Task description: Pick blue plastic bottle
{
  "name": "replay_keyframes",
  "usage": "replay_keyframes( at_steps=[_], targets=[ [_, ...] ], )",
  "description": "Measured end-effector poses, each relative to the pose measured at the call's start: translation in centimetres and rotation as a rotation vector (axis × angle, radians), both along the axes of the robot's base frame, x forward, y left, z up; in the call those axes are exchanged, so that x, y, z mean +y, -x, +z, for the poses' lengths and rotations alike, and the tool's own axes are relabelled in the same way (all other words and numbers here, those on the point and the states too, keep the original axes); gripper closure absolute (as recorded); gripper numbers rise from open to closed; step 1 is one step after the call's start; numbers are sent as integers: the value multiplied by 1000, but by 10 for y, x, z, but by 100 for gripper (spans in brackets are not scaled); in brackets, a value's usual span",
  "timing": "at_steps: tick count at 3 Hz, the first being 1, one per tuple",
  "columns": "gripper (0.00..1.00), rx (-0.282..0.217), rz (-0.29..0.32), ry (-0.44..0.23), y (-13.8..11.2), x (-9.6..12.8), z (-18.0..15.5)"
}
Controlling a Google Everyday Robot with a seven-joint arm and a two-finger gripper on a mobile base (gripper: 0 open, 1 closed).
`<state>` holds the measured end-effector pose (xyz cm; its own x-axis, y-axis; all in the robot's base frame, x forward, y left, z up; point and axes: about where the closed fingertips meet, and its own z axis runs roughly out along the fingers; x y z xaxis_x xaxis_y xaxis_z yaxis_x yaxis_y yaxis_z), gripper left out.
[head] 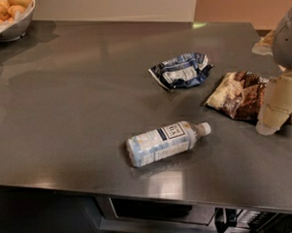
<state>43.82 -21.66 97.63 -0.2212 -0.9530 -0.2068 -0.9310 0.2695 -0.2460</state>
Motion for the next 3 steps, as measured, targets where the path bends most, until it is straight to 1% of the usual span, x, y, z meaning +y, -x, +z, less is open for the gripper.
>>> replay_keyframes(
  at_steps=[1,2,3],
  targets=[
    [0,-4,4,-1,0,1,1],
    [0,-4,74,-23,-3,21,-4],
    [0,4,171,-54,-13,55,-15]
  ],
)
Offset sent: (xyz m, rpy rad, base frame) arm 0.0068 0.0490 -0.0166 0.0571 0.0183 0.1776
